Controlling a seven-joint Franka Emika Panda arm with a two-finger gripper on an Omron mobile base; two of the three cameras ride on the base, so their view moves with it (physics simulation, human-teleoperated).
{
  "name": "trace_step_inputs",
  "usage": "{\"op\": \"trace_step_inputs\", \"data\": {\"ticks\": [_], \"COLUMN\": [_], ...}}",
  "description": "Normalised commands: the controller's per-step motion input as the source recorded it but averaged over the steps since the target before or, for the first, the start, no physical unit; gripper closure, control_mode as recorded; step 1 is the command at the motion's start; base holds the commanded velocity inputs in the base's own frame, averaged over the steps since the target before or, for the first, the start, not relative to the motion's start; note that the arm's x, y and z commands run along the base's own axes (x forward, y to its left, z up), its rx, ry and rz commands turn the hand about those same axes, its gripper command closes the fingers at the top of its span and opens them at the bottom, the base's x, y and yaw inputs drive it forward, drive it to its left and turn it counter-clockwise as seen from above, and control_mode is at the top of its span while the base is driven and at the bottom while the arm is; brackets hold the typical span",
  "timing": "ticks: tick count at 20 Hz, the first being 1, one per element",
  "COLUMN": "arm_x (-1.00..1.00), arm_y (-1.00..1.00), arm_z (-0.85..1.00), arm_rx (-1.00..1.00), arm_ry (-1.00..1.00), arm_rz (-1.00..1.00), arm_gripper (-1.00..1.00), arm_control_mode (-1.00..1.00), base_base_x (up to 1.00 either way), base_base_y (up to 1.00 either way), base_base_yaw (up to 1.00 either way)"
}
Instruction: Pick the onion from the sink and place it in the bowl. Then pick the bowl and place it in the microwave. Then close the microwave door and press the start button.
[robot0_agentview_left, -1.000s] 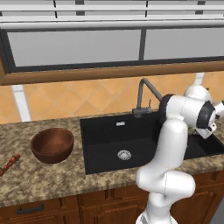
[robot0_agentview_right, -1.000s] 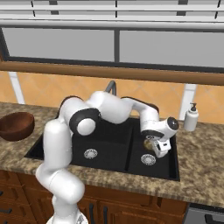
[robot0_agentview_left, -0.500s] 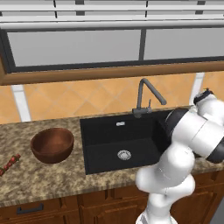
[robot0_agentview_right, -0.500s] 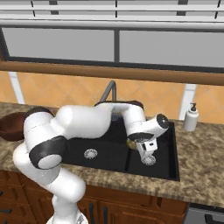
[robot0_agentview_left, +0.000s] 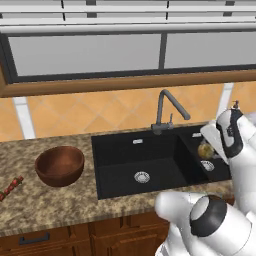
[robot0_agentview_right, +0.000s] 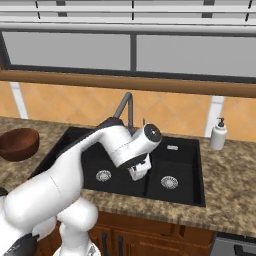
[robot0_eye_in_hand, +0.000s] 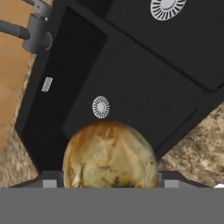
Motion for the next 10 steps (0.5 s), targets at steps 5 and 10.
{"op": "trace_step_inputs", "data": {"ticks": [5, 10], "arm_x": [-0.4, -0.09], "arm_y": [1.0, 1.0], "arm_z": [0.37, 0.37], "arm_rx": [-0.23, -0.22], "arm_ry": [-0.12, 0.0], "arm_rz": [0.02, 0.14], "arm_gripper": [1.0, 1.0], "arm_control_mode": [-1.0, -1.0], "base_base_x": [0.0, 0.0], "base_base_y": [0.0, 0.0], "base_base_yaw": [0.0, 0.0]}}
